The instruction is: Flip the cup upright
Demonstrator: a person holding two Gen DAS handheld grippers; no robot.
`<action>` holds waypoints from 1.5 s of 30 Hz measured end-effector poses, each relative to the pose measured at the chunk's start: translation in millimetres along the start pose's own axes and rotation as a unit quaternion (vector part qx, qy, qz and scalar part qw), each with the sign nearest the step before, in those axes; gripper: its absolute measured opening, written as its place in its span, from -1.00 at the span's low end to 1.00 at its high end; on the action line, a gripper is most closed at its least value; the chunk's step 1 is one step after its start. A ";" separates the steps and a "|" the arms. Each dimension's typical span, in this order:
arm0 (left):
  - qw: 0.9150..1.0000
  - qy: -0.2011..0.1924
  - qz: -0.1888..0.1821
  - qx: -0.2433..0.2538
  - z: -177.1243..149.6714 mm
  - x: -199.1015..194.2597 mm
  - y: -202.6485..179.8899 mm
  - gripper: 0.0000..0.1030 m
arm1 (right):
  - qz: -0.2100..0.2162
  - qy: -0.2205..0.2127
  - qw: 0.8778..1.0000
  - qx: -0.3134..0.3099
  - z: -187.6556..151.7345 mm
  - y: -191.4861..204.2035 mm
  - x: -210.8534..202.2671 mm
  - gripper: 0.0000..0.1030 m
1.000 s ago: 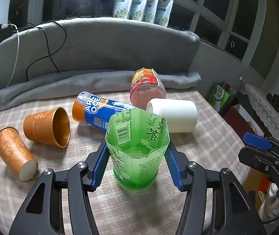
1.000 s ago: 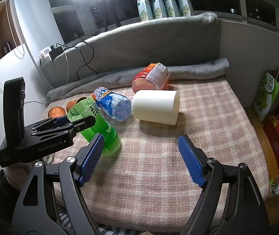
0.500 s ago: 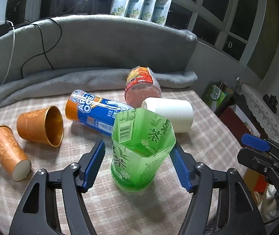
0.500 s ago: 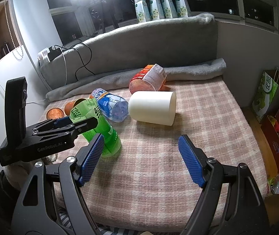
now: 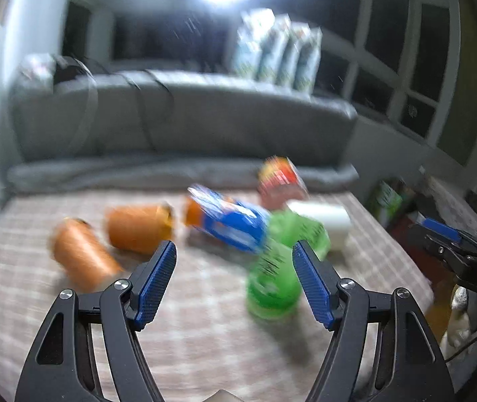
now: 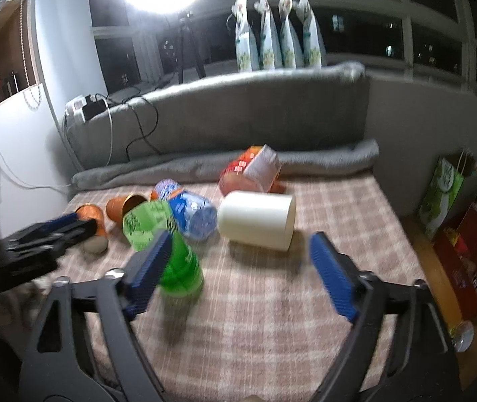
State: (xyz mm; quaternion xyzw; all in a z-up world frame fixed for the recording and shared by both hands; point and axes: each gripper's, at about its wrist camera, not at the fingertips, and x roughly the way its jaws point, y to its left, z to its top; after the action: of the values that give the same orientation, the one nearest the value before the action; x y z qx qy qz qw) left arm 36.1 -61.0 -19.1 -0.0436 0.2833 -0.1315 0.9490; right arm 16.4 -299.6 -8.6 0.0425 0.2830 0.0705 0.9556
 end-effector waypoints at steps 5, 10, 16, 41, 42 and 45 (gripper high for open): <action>0.994 -0.088 0.064 0.014 4.5 -43.9 7.6 0.60 | -0.043 -0.039 0.997 -0.042 5.3 18.5 -2.9 0.82; 0.986 -0.131 0.098 0.014 7.3 -64.9 12.2 0.60 | -0.062 -0.057 0.994 -0.064 5.4 29.8 -3.1 0.85; 0.982 -0.144 0.118 0.009 6.1 -73.2 17.6 0.68 | -0.063 -0.058 0.994 -0.063 4.8 32.2 -1.8 0.85; 0.983 -0.134 0.121 0.014 5.2 -71.0 16.0 0.70 | -0.060 -0.072 0.995 -0.045 6.6 26.0 -5.9 0.86; 0.984 -0.133 0.122 0.014 5.1 -71.0 16.4 0.70 | -0.059 -0.071 0.995 -0.046 6.8 26.5 -5.7 0.86; 0.984 -0.133 0.121 0.013 5.6 -70.6 16.8 0.70 | -0.059 -0.071 0.995 -0.046 6.7 26.6 -5.6 0.86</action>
State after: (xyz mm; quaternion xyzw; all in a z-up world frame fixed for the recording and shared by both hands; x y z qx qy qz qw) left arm -13.9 -25.5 20.1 -0.0140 0.1561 -0.0126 0.9876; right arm 12.5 -274.5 3.2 -0.0137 0.2125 0.0234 0.9768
